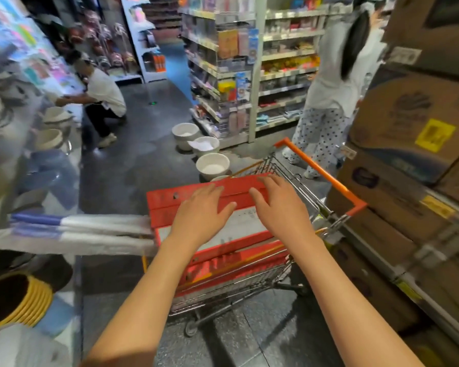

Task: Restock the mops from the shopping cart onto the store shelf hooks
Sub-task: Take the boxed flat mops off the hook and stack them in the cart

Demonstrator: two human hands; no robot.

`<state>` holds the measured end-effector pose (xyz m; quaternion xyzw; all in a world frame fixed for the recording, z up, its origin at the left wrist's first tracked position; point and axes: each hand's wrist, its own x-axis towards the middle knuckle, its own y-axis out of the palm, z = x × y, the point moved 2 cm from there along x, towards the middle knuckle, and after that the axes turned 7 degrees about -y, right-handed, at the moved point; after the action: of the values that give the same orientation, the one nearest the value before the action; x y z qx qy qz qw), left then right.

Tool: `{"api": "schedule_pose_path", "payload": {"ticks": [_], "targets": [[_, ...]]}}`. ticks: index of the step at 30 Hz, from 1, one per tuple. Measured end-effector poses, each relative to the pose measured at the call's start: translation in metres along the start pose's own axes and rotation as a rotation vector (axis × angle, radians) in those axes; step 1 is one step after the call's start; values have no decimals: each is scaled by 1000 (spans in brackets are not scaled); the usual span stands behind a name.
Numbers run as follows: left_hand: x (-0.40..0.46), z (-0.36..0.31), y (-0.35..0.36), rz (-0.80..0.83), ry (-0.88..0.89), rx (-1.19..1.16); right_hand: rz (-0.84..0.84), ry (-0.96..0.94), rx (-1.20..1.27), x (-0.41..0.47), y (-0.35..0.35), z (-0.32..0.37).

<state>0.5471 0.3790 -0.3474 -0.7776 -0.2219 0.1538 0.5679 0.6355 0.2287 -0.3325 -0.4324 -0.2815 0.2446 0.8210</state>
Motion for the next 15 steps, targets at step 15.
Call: {"api": "schedule_pose_path", "payload": {"ticks": [15], "targets": [[112,-61,105,124,-181,-54,189,93,142,90,47,-165]]}}
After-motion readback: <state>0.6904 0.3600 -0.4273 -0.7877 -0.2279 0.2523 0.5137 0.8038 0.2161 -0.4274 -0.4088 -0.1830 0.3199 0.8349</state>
